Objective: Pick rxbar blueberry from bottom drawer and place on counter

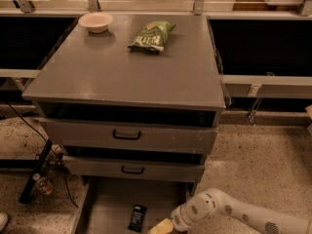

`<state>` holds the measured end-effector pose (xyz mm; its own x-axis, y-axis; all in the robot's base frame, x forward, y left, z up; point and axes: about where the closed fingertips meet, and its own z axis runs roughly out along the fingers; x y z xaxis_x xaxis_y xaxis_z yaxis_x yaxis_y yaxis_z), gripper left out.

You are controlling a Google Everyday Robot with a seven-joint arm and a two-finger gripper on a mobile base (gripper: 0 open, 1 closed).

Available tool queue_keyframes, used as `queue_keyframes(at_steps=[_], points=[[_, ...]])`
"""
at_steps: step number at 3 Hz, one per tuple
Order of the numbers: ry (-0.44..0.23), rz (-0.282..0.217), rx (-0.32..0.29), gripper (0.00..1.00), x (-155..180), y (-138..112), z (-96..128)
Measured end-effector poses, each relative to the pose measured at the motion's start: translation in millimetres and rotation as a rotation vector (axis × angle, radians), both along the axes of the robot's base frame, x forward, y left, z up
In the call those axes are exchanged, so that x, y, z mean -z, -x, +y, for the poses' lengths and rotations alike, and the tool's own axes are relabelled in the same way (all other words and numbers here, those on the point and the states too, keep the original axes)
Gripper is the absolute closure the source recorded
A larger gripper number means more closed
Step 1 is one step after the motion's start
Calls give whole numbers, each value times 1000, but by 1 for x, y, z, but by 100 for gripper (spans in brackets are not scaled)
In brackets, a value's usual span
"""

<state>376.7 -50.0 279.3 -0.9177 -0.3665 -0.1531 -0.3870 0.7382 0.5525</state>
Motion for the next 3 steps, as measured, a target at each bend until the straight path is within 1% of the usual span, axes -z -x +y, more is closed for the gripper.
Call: queue_keyframes(at_steps=[1, 2, 3], points=[[30, -83, 50, 0, 13, -35, 23], [48, -91, 133, 0, 21, -60, 35], [53, -61, 189, 0, 22, -61, 37]])
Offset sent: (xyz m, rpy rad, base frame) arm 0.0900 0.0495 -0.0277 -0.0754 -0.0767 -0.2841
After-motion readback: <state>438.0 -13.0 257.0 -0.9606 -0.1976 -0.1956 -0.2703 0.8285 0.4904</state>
